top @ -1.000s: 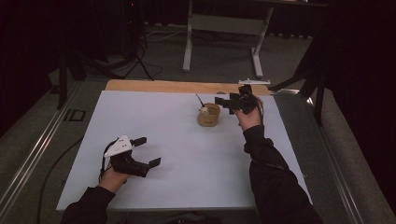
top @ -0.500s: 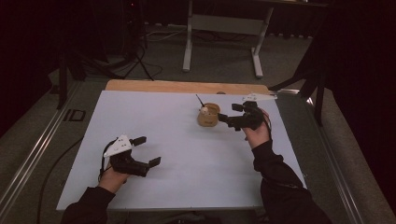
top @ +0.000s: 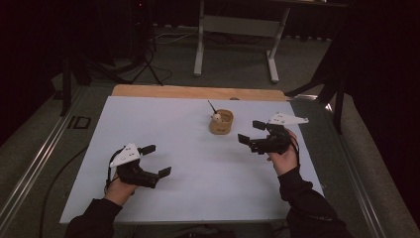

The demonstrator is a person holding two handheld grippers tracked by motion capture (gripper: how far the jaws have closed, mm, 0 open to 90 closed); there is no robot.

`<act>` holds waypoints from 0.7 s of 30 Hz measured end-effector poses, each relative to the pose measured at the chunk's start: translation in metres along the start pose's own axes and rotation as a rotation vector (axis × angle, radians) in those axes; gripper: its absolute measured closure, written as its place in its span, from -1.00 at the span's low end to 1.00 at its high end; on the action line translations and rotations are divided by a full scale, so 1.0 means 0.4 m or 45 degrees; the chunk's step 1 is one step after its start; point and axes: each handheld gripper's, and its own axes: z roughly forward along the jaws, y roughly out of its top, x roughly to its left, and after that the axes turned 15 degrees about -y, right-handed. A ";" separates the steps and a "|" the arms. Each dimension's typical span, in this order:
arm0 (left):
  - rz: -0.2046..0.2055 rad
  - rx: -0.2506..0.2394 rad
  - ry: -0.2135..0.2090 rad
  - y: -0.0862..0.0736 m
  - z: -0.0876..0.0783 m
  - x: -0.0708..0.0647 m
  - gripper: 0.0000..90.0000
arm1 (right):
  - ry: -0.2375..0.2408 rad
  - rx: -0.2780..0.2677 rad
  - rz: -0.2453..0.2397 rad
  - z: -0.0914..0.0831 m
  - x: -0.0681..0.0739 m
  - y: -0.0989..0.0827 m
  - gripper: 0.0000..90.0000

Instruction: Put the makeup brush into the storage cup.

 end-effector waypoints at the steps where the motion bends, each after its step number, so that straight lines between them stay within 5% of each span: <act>1: -0.001 -0.002 -0.004 0.000 0.000 -0.001 -0.99 | 0.000 0.000 0.000 0.000 0.000 0.000 -0.70; 21: 0.002 0.010 -0.004 -0.004 0.001 -0.006 -0.99 | -0.002 0.062 -0.026 -0.091 0.014 -0.149 -0.69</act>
